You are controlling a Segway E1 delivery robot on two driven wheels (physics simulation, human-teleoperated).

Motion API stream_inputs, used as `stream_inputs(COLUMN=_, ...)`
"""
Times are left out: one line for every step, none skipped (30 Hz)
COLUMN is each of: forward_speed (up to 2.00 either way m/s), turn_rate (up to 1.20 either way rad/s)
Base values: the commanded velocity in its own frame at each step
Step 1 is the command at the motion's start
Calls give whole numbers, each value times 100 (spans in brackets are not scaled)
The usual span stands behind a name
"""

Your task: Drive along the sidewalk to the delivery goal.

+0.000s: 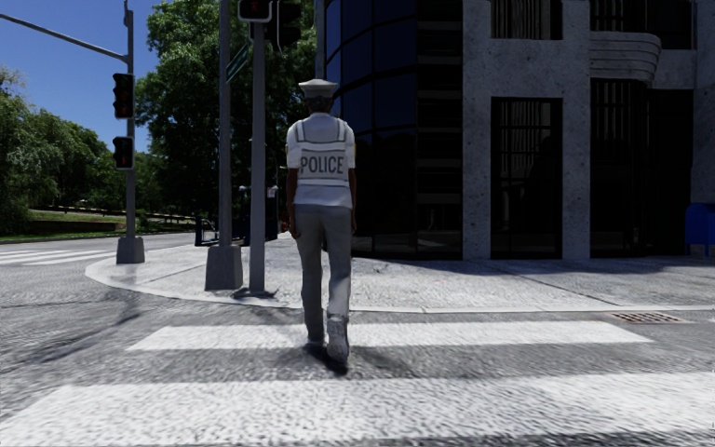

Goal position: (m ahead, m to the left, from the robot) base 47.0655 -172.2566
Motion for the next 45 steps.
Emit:
stream_inputs(forward_speed=116, turn_rate=-23)
stream_inputs(forward_speed=114, turn_rate=-27)
stream_inputs(forward_speed=113, turn_rate=-28)
stream_inputs(forward_speed=113, turn_rate=-28)
stream_inputs(forward_speed=113, turn_rate=-29)
stream_inputs(forward_speed=112, turn_rate=-29)
stream_inputs(forward_speed=112, turn_rate=-31)
stream_inputs(forward_speed=112, turn_rate=-31)
stream_inputs(forward_speed=112, turn_rate=-32)
stream_inputs(forward_speed=112, turn_rate=-37)
stream_inputs(forward_speed=111, turn_rate=-41)
stream_inputs(forward_speed=111, turn_rate=-41)
stream_inputs(forward_speed=110, turn_rate=-43)
stream_inputs(forward_speed=110, turn_rate=-44)
stream_inputs(forward_speed=110, turn_rate=-44)
stream_inputs(forward_speed=110, turn_rate=-44)
stream_inputs(forward_speed=109, turn_rate=-44)
stream_inputs(forward_speed=109, turn_rate=-44)
stream_inputs(forward_speed=109, turn_rate=-44)
stream_inputs(forward_speed=109, turn_rate=-44)
stream_inputs(forward_speed=109, turn_rate=-44)
stream_inputs(forward_speed=109, turn_rate=-44)
stream_inputs(forward_speed=109, turn_rate=-44)
stream_inputs(forward_speed=109, turn_rate=-44)
stream_inputs(forward_speed=109, turn_rate=-44)
stream_inputs(forward_speed=109, turn_rate=-44)
stream_inputs(forward_speed=109, turn_rate=-44)
stream_inputs(forward_speed=109, turn_rate=-44)
stream_inputs(forward_speed=109, turn_rate=-44)
stream_inputs(forward_speed=109, turn_rate=-44)
stream_inputs(forward_speed=109, turn_rate=-44)
stream_inputs(forward_speed=109, turn_rate=-44)
stream_inputs(forward_speed=109, turn_rate=-44)
stream_inputs(forward_speed=109, turn_rate=-44)
stream_inputs(forward_speed=109, turn_rate=-44)
stream_inputs(forward_speed=109, turn_rate=-44)
stream_inputs(forward_speed=109, turn_rate=-44)
stream_inputs(forward_speed=109, turn_rate=-44)
stream_inputs(forward_speed=109, turn_rate=-44)
stream_inputs(forward_speed=109, turn_rate=-44)
stream_inputs(forward_speed=109, turn_rate=-44)
stream_inputs(forward_speed=109, turn_rate=-44)
stream_inputs(forward_speed=109, turn_rate=-44)
stream_inputs(forward_speed=109, turn_rate=-44)
stream_inputs(forward_speed=109, turn_rate=-44)
